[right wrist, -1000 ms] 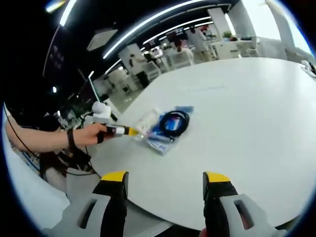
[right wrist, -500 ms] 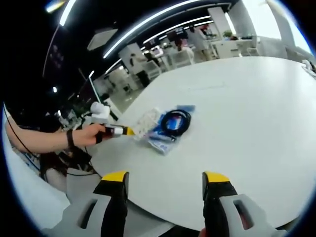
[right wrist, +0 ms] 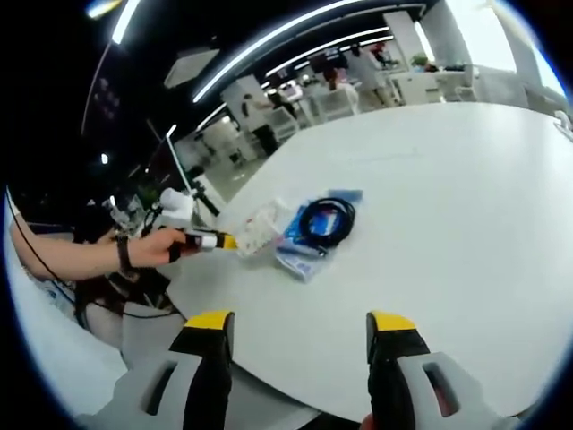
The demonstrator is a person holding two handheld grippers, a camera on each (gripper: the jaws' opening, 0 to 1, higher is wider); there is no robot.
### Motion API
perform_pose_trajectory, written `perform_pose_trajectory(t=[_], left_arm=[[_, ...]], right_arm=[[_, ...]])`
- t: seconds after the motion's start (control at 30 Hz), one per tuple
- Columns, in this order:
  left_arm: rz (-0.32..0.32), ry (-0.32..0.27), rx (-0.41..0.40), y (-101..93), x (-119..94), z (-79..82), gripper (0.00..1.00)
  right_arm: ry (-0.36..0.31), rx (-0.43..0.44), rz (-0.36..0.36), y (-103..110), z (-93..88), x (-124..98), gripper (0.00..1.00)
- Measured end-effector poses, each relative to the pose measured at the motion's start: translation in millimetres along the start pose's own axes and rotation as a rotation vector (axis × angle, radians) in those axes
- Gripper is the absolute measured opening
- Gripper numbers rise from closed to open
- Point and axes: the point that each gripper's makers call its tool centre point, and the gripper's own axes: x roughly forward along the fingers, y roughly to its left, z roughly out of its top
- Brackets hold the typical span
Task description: Arrange the tabletop items into an orderly group along one side of the table until the central work area is clear of visible clutter.
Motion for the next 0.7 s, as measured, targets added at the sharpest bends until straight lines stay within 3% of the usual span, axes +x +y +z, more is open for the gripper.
perform_pose_trajectory(t=[0.43, 0.57, 0.7], left_arm=[[0.026, 0.014, -0.009, 12.1, -20.0, -24.5, 0.32], [0.014, 0.043, 0.03, 10.4, -20.7, -33.2, 0.32], [-0.001, 0.039, 0.004, 7.3, -22.6, -33.9, 0.32]], right_arm=[[0.01, -0.021, 0.038, 12.0, 4.4, 12.6, 0.6], [0.012, -0.024, 0.047, 14.3, 4.5, 14.2, 0.6], [0.011, -0.019, 0.053, 15.5, 4.5, 15.3, 0.59]])
